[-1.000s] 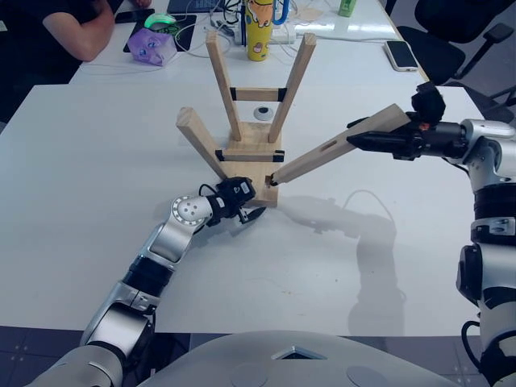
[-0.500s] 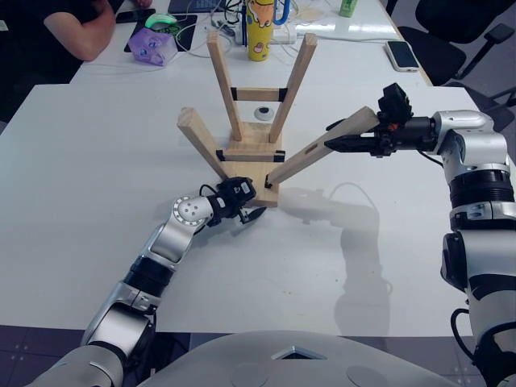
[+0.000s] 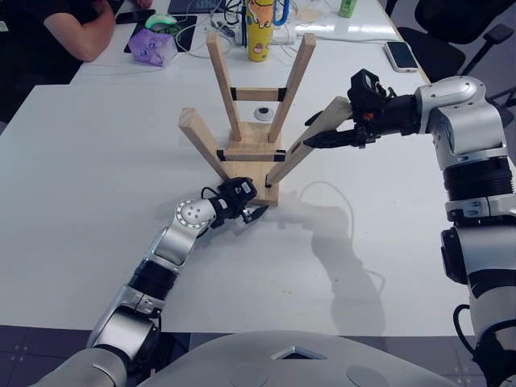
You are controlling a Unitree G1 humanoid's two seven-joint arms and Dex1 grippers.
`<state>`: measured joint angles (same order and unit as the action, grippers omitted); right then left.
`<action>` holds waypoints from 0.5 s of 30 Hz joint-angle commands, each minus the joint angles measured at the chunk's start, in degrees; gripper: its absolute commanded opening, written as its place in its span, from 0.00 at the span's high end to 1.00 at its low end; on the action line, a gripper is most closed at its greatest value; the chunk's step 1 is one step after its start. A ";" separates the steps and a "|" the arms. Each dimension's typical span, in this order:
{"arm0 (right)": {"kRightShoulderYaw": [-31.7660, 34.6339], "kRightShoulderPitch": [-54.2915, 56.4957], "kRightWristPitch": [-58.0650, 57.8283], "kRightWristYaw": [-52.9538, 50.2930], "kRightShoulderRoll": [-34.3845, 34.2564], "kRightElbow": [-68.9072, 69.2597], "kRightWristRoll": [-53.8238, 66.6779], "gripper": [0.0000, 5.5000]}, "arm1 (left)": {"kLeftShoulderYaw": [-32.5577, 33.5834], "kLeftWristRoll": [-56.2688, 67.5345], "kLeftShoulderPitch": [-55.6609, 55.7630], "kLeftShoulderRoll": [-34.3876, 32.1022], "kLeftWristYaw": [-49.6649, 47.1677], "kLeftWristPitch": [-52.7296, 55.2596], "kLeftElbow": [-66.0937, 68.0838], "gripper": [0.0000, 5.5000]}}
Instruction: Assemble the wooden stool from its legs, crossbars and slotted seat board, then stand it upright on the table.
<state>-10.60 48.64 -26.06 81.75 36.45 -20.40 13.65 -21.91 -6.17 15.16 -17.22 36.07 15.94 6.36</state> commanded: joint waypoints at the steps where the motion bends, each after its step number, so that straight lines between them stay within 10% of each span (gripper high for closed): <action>1: -3.17 -6.13 -3.19 -3.77 -0.28 4.37 -2.31 0.63 | -1.31 -0.45 -3.58 -0.36 0.54 4.21 3.56 0.24; 15: -6.72 -11.65 -6.68 -6.40 0.19 14.16 -0.71 0.63 | -1.66 -0.17 -3.10 0.20 0.65 3.71 5.17 0.24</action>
<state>-12.09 42.11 -29.69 75.68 38.20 -5.45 14.60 -21.46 -5.62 15.10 -16.80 35.49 15.94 7.36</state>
